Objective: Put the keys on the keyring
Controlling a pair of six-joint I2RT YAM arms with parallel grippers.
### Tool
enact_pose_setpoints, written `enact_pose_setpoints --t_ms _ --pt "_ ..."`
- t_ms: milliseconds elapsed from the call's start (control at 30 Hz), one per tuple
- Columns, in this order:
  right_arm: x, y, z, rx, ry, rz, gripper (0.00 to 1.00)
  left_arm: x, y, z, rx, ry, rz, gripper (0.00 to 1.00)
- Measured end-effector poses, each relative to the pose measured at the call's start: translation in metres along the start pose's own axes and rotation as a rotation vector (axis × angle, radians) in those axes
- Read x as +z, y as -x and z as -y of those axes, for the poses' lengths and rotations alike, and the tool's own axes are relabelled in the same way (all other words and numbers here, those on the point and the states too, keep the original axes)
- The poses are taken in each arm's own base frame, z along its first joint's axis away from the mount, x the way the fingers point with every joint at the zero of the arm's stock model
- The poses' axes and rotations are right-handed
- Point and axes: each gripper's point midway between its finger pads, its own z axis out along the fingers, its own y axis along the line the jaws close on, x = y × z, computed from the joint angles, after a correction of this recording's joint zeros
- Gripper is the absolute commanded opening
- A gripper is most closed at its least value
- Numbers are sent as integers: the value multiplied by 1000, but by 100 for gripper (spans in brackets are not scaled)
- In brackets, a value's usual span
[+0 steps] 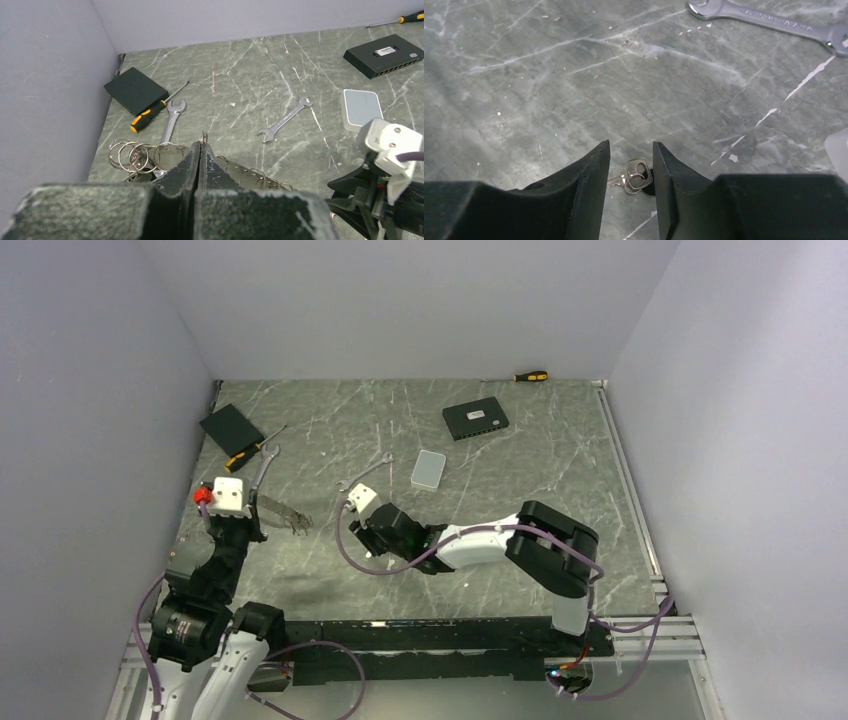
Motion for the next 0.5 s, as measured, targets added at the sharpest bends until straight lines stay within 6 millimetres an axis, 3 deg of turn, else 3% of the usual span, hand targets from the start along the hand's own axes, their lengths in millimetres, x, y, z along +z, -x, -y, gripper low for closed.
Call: enact_pose_setpoints --t_ms 200,500 --pt "10 -14 3 39 -43 -66 34 0 -1 0 1 -1 -3 0" --pt "6 -35 6 81 -74 -153 34 1 0 1 -1 -4 4 0"
